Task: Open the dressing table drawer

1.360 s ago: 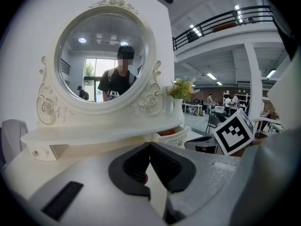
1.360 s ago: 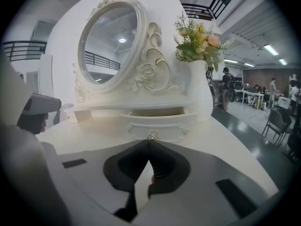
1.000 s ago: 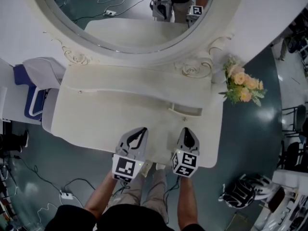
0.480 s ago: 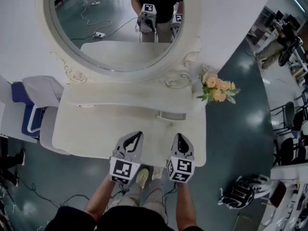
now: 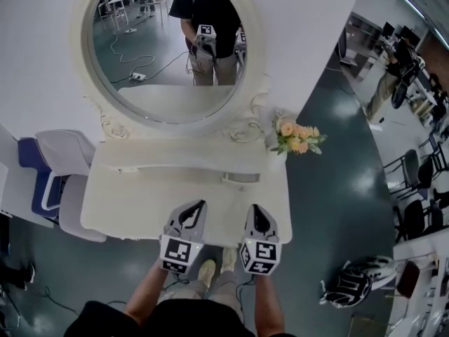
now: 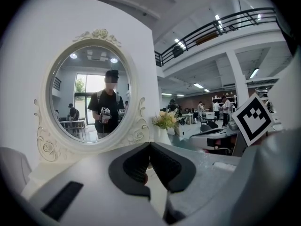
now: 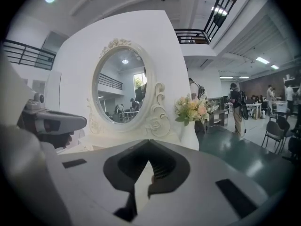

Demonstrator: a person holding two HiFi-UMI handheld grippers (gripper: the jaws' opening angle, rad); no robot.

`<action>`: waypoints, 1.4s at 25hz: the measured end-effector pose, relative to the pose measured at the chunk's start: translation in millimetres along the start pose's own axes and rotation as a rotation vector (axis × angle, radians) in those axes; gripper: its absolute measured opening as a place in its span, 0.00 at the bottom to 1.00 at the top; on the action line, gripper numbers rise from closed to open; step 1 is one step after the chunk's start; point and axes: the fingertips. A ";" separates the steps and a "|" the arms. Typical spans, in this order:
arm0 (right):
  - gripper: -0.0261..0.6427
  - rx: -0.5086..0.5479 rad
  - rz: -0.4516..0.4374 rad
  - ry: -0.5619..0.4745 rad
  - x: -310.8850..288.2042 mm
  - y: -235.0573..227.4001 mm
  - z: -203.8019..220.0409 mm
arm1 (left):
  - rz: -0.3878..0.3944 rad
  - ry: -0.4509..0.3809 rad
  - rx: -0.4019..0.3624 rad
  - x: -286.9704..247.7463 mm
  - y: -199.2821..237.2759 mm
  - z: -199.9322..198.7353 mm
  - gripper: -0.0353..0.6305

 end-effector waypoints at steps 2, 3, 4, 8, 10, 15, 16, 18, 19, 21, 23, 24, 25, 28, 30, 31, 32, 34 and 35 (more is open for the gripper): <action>0.03 -0.009 -0.006 -0.008 9.1 4.3 -4.6 | 0.007 -0.008 -0.001 6.4 -1.8 -7.1 0.06; 0.03 -0.008 -0.007 -0.013 13.6 6.1 -7.0 | 0.011 -0.013 -0.001 9.1 -2.8 -10.1 0.06; 0.03 -0.004 -0.007 -0.018 17.8 7.5 -9.3 | 0.014 -0.017 -0.002 11.2 -3.7 -12.8 0.06; 0.03 0.017 -0.002 -0.037 33.7 12.2 -17.2 | 0.024 -0.034 -0.011 17.4 -6.6 -21.4 0.06; 0.03 0.024 -0.001 -0.041 41.8 14.8 -19.8 | 0.027 -0.039 -0.013 21.1 -7.4 -24.2 0.06; 0.03 0.051 0.002 -0.052 57.1 17.8 -23.0 | 0.035 -0.048 -0.022 29.5 -9.2 -28.2 0.06; 0.03 0.057 0.002 -0.054 59.6 19.0 -24.3 | 0.034 -0.051 -0.021 31.6 -9.3 -29.3 0.06; 0.03 0.068 0.000 -0.061 64.4 23.4 -28.5 | 0.032 -0.058 -0.020 36.5 -8.8 -32.1 0.06; 0.03 0.072 -0.002 -0.067 66.7 26.0 -30.7 | 0.032 -0.062 -0.020 39.0 -8.5 -33.6 0.06; 0.03 0.078 -0.002 -0.078 71.6 29.3 -34.2 | 0.034 -0.070 -0.024 42.5 -9.1 -35.9 0.06; 0.03 0.082 0.003 -0.090 75.7 30.2 -36.1 | 0.040 -0.078 -0.028 44.5 -11.1 -37.1 0.06; 0.03 0.084 0.005 -0.095 77.1 30.3 -35.8 | 0.044 -0.082 -0.030 45.3 -12.0 -37.7 0.06; 0.03 0.086 0.005 -0.098 78.1 30.3 -34.8 | 0.046 -0.085 -0.032 46.3 -12.6 -38.4 0.06; 0.03 0.087 0.004 -0.110 81.1 32.5 -34.7 | 0.052 -0.092 -0.040 49.7 -13.3 -40.7 0.06; 0.03 0.089 0.004 -0.113 83.2 34.8 -37.8 | 0.055 -0.096 -0.046 51.1 -13.3 -41.9 0.06; 0.03 0.090 0.004 -0.113 84.1 35.7 -38.8 | 0.056 -0.098 -0.048 51.6 -13.2 -42.3 0.06; 0.03 0.090 0.004 -0.113 84.7 36.4 -39.4 | 0.056 -0.099 -0.049 52.0 -12.9 -42.6 0.06; 0.03 0.092 0.004 -0.115 85.0 36.5 -39.7 | 0.057 -0.099 -0.050 52.2 -12.5 -42.8 0.06; 0.03 0.092 0.006 -0.117 85.3 36.5 -40.7 | 0.058 -0.098 -0.052 52.1 -12.5 -42.8 0.06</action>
Point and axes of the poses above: the fingertips, and each gripper's own axes: x backward along the fingers, y to its left, z out of its underside, and after that the axes turned 12 degrees about -x, right-handed
